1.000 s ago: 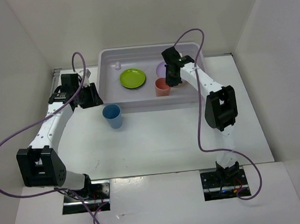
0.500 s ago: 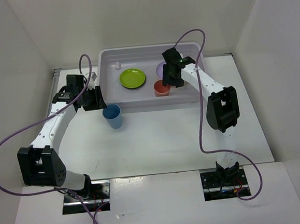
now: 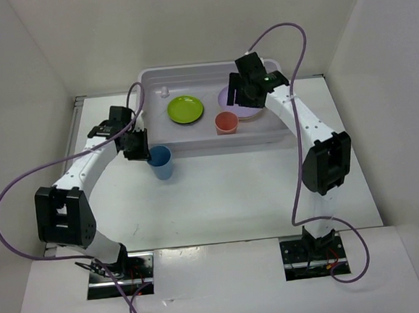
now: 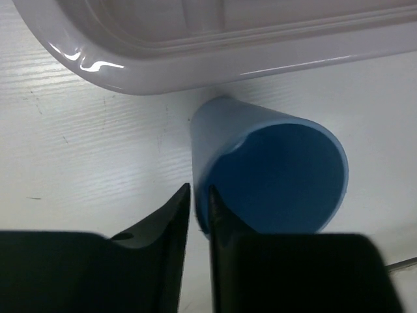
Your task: Place the mixed dishes into the plastic bin
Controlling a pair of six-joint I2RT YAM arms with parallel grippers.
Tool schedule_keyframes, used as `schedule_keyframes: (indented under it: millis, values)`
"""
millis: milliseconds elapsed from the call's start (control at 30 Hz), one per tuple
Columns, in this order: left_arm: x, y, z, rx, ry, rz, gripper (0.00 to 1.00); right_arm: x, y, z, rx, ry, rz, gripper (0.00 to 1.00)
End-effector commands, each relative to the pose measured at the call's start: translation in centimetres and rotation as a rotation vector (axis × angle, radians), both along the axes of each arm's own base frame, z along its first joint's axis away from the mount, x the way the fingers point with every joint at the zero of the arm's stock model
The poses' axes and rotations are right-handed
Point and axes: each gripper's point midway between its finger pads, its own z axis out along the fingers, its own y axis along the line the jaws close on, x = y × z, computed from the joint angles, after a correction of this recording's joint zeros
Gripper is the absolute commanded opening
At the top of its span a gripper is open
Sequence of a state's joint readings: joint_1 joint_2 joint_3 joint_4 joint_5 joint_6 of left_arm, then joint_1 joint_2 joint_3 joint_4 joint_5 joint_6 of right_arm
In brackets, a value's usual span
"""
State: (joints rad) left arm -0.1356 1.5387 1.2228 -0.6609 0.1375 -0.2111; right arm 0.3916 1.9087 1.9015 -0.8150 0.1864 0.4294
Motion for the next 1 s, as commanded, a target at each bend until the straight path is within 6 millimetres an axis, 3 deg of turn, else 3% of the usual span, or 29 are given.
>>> schedule_keyframes:
  millis: [0, 100, 233, 267, 333, 467, 500, 533, 567, 633, 667, 733, 767, 800, 867, 900, 967]
  values:
    - [0.3, -0.1, 0.4, 0.024, -0.011, -0.018, 0.20, -0.4, 0.6, 8.0, 0.077, -0.178, 0.011, 0.75]
    - [0.3, -0.1, 0.6, 0.042, -0.015, -0.017, 0.00, -1.3, 0.7, 10.4, 0.098, -0.225, 0.021, 0.75]
    - [-0.3, -0.2, 2.6, 0.065, -0.039, -0.032, 0.00, -2.2, 0.7, 13.8, 0.124, -0.296, 0.023, 0.77]
    - [-0.1, -0.2, 3.9, 0.067, -0.063, -0.041, 0.00, -2.6, 0.4, 15.2, 0.135, -0.321, 0.023, 0.77]
    - [-1.3, -1.3, 5.2, 0.061, -0.058, -0.089, 0.00, -3.1, 0.2, 16.4, 0.144, -0.341, 0.023, 0.77]
    - [-1.5, -3.5, 11.2, -0.006, -0.170, -0.140, 0.00, -4.5, -0.6, 19.1, 0.162, -0.397, 0.015, 0.78]
    - [-0.8, -3.7, 14.2, -0.028, -0.237, -0.127, 0.00, -5.1, -0.7, 20.0, 0.176, -0.412, 0.024, 0.78]
    - [-0.5, -4.2, 15.7, -0.037, -0.277, -0.137, 0.00, -5.4, -0.8, 20.7, 0.185, -0.433, 0.024, 0.78]
    - [0.4, -4.3, 16.2, -0.038, -0.286, -0.121, 0.00, -5.8, -0.5, 20.6, 0.186, -0.430, 0.033, 0.78]
    - [1.6, -4.5, 17.7, -0.043, -0.317, -0.107, 0.00, -6.7, -0.1, 22.2, 0.228, -0.475, 0.052, 0.78]
    - [2.8, -5.2, 18.8, -0.055, -0.339, -0.109, 0.00, -6.9, -0.2, 21.9, 0.228, -0.475, 0.052, 0.78]
    - [4.7, -5.9, 18.2, -0.060, -0.323, -0.116, 0.00, -7.6, -0.2, 22.3, 0.246, -0.493, 0.067, 0.78]
    - [5.3, -7.2, 19.6, -0.072, -0.358, -0.139, 0.00, -7.9, -0.3, 22.6, 0.249, -0.501, 0.067, 0.78]
    - [5.9, -7.4, 19.3, -0.061, -0.348, -0.128, 0.00, -8.2, -0.5, 22.5, 0.249, -0.500, 0.067, 0.78]
    - [7.5, -8.2, 17.6, -0.040, -0.312, -0.130, 0.00, -8.6, -0.7, 22.7, 0.250, -0.504, 0.067, 0.78]
    - [8.3, -8.3, 18.3, -0.038, -0.336, -0.124, 0.00, -8.7, -0.7, 22.9, 0.254, -0.512, 0.067, 0.79]
    - [9.9, -9.1, 16.3, -0.022, -0.301, -0.128, 0.00, -9.5, -0.8, 23.7, 0.271, -0.535, 0.078, 0.79]
